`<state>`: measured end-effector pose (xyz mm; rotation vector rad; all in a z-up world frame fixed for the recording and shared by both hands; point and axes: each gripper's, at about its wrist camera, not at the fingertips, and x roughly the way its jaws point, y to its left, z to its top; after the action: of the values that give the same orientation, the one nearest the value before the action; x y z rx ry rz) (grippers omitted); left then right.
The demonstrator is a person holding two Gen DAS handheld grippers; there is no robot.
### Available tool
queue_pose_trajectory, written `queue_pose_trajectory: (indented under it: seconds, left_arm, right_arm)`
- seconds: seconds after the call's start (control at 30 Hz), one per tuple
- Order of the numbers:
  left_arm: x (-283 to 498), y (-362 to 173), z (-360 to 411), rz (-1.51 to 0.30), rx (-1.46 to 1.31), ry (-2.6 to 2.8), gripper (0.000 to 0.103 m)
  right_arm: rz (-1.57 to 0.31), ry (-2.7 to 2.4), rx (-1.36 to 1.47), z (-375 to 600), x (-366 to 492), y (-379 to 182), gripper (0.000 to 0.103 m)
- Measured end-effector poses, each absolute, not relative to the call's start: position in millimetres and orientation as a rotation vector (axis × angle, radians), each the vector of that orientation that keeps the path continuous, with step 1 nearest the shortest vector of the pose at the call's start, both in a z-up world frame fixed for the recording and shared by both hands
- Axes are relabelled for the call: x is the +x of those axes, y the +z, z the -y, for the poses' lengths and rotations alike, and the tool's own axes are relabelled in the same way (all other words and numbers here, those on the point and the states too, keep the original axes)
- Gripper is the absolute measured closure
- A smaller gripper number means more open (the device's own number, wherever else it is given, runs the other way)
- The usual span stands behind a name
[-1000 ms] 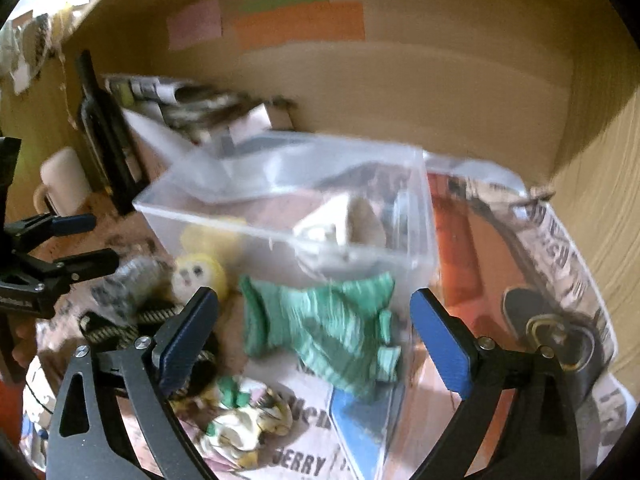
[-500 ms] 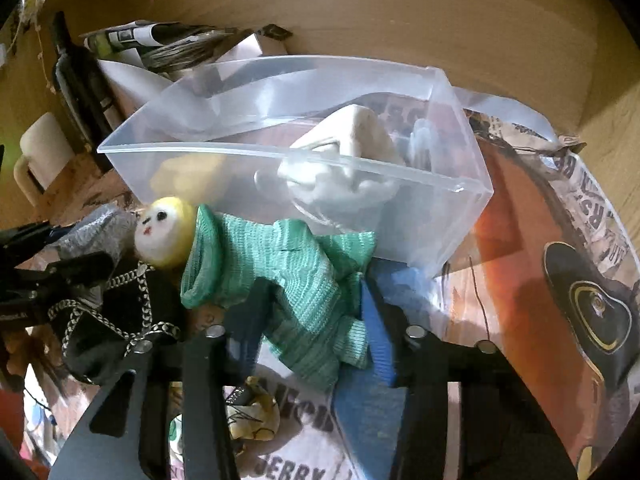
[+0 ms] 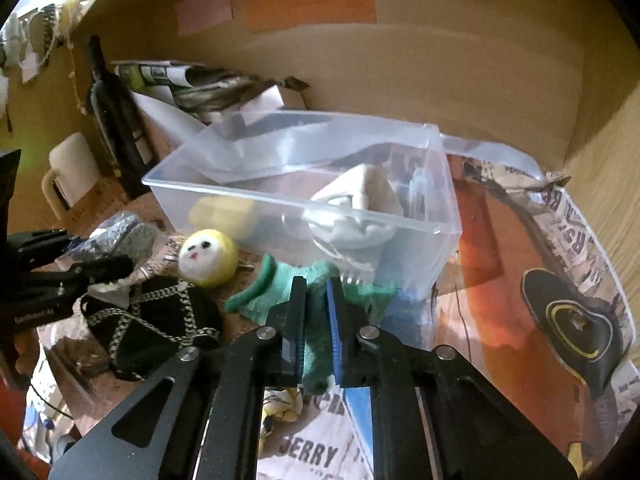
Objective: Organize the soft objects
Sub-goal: 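Grasp the grey crinkly bag with the left gripper while the right grasps the green glove, then drop the grey bag into the box with the left gripper while the right drops the glove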
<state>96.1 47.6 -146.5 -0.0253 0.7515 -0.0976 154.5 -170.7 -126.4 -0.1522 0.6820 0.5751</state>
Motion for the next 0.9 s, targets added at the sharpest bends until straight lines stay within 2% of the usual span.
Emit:
queue_pose_trajectory:
  seconds: [0.23, 0.3, 0.33, 0.37, 0.4, 0.53, 0.6, 0.73, 0.77, 0.9]
  left_arm:
    - [85, -111, -55, -0.649, -0.043, -0.096, 0.068]
    - [83, -105, -56, -0.63, -0.045, -0.098, 0.068]
    - [83, -103, -57, -0.625, -0.046, -0.098, 0.068]
    - [83, -101, -56, -0.619, -0.047, -0.098, 0.068]
    - [82, -100, -56, -0.616, -0.048, -0.099, 0.068]
    - [83, -101, -57, -0.617, -0.06, -0.108, 0.068]
    - [84, -102, -57, -0.619, -0.065, -0.109, 0.068]
    - [87, -103, -59, -0.618, -0.069, -0.107, 0.068]
    - [88, -102, -59, -0.615, -0.071, -0.107, 0.068]
    - [94, -96, -64, -0.595, -0.088, -0.116, 0.068]
  right_arm:
    - [-0.649, 0.584, -0.171, 163, 152, -117, 0.094]
    - [-0.678, 0.559, -0.196, 160, 156, -121, 0.078]
    - [-0.695, 0.557, -0.2, 160, 158, -123, 0.053]
    - [-0.699, 0.554, -0.196, 160, 161, -126, 0.036]
    - [-0.696, 0.548, -0.198, 160, 162, -128, 0.034]
    - [-0.794, 0.549, -0.229, 154, 179, -150, 0.034]
    - [-0.864, 0.539, -0.245, 150, 184, -161, 0.046]
    - [-0.829, 0.551, -0.271, 148, 177, -159, 0.08]
    - [-0.813, 0.551, -0.267, 149, 175, -156, 0.083]
    - [-0.747, 0.557, -0.246, 154, 163, -138, 0.085]
